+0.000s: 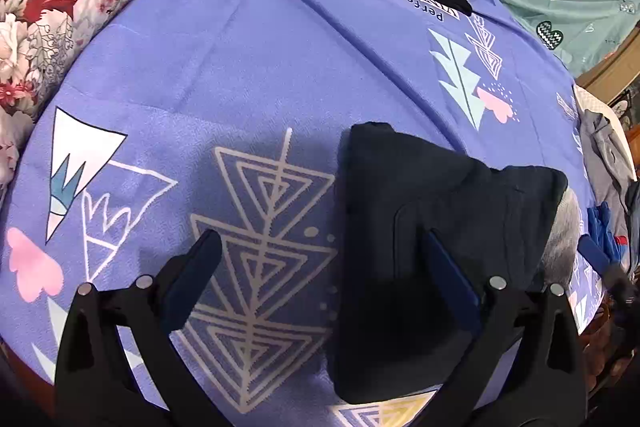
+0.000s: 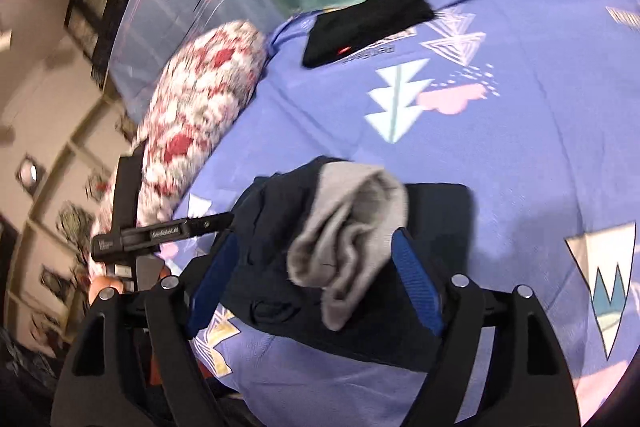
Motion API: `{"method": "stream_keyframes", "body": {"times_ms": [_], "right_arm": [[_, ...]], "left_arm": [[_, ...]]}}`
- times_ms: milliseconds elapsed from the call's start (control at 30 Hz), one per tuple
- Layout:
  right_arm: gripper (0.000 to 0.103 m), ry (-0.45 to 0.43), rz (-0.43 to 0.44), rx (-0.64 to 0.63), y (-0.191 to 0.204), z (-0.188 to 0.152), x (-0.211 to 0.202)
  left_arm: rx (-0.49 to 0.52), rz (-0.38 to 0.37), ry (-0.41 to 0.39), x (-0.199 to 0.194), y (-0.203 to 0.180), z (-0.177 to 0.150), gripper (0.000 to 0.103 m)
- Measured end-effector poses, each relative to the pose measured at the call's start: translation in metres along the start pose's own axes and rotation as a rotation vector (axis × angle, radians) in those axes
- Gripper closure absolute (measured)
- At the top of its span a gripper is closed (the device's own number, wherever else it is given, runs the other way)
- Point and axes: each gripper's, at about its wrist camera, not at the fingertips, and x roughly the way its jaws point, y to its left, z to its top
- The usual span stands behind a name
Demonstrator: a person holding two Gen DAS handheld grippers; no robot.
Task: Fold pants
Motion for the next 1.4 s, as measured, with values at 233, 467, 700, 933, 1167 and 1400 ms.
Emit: {"method": "stream_keyframes", "body": {"times_ms": [233, 467, 700, 933, 1167, 1400], "right_arm": [[0.062, 0.083, -0.094, -0.084, 0.017, -0.005, 0.037], [0.09, 0.091, -0.098, -0.086, 0.013, -0.003, 0.041], [0.093, 0.052, 0.058, 0.043, -0.014, 0.01, 0.005], [0.061, 0.123, 0.013, 0.062, -0.024, -0.006, 0.025], [0.045, 0.113, -0.053, 0.049, -0.024, -0.005, 0.022], [0.041, 0.146, -0.119, 0.012, -0.011, -0.011, 0.048]], "left_arm": [[0.028, -0.008, 0.003, 0.009, -0.002, 0.002, 0.002], [0.015, -0.029, 0.024, 0.015, 0.002, 0.002, 0.002], [0.035, -0.038, 0.018, 0.013, 0.0, 0.002, 0.002], [0.04, -0.009, 0.039, 0.022, -0.005, -0.002, 0.002], [0.023, -0.019, 0.039, 0.023, -0.002, -0.004, 0.002], [0.032, 0.009, 0.031, 0.022, -0.004, -0.007, 0.002]]}}
